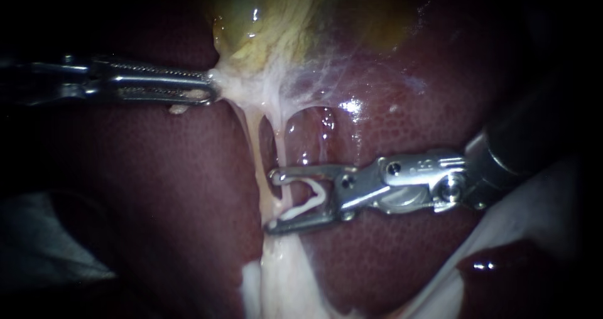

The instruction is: Clipping first clip left tube

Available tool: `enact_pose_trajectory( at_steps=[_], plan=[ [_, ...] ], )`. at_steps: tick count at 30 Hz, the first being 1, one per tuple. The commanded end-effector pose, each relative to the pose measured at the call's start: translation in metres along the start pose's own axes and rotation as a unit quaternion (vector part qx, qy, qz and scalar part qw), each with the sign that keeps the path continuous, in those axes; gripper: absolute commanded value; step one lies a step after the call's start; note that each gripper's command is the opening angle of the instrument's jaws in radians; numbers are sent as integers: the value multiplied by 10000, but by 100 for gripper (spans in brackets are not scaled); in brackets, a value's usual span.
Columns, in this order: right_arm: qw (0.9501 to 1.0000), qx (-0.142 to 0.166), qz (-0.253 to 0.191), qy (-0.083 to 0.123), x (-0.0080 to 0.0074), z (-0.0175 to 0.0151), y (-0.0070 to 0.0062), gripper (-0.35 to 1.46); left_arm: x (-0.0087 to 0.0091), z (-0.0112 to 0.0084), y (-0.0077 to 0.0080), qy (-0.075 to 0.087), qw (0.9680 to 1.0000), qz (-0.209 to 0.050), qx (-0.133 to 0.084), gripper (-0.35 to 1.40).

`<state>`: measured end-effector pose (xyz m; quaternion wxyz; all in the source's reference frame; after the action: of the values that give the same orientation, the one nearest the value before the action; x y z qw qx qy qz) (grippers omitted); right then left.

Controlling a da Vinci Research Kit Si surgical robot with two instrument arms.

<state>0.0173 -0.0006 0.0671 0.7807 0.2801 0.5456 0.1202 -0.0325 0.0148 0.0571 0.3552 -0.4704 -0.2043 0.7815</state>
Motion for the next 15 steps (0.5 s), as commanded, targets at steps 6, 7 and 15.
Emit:
enact_pose_trajectory(
  at_steps=[6,7,15],
  plan=[
    [10000,79,27,-13,-16,7,12,50,0,-1,0,0,10000,0,0,-35],
    [10000,97,17,-13,-17,8,13,50,0,-1,0,0,10000,-1,0,-35],
    [9997,256,-42,-12,-12,18,14,49,0,0,1,0,10000,-2,2,-35]
  ],
)
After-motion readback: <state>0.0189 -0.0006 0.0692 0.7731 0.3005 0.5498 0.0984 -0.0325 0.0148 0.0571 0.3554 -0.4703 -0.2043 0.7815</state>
